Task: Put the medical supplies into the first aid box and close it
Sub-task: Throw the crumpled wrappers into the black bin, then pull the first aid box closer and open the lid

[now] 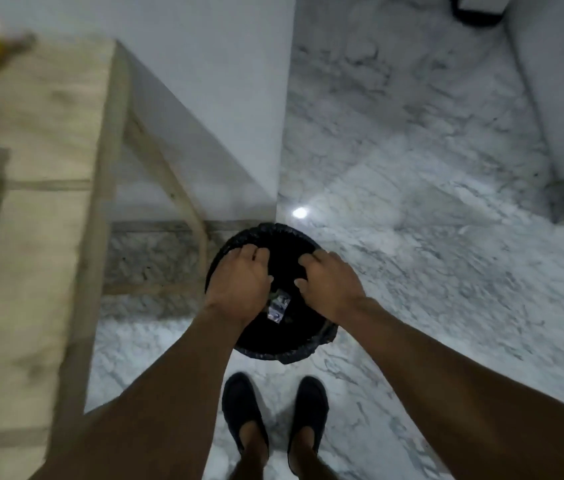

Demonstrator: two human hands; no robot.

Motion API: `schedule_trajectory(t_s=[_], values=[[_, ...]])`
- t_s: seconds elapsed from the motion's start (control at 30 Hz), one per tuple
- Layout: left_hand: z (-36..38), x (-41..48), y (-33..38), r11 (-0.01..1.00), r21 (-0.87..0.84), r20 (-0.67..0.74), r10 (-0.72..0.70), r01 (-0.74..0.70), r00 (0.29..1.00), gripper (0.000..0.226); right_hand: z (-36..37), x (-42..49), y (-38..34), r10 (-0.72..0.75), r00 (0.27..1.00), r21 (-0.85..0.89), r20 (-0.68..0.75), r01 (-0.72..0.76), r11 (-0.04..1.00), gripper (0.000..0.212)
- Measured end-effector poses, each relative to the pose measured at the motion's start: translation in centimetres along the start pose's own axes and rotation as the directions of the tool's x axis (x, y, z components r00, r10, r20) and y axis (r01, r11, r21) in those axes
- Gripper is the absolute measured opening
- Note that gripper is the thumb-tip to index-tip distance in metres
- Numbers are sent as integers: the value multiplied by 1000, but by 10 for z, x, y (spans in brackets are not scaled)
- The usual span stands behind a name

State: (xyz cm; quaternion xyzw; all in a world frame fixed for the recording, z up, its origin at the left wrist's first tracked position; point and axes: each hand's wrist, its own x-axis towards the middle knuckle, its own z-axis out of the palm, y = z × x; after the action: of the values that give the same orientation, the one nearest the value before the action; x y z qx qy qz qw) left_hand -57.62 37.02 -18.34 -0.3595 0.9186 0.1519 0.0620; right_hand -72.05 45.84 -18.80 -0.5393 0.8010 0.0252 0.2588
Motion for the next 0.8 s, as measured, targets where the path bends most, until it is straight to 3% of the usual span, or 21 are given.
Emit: schedule_trajectory(t_s=[0.2,0.4,0.6,0.8], values=[[-183,-52,29,999,20,-361,45,-40,931,34,-152,-83,-66,-39,957,32,-286,51,998,42],[-309,-122,5,994,100,-570,14,53,822,46,-243,-133,-156,-176,863,-25,-473,187,982,50],[-352,-219,-69,991,96,-641,-13,97,767,40,-264,-171,-265,-271,786,-76,-555,277,958,49],[-354,-344,-182,978,84,-614,-99,190,783,42,-234,-204,-393,-283,761,-58,-584,308,950,44]])
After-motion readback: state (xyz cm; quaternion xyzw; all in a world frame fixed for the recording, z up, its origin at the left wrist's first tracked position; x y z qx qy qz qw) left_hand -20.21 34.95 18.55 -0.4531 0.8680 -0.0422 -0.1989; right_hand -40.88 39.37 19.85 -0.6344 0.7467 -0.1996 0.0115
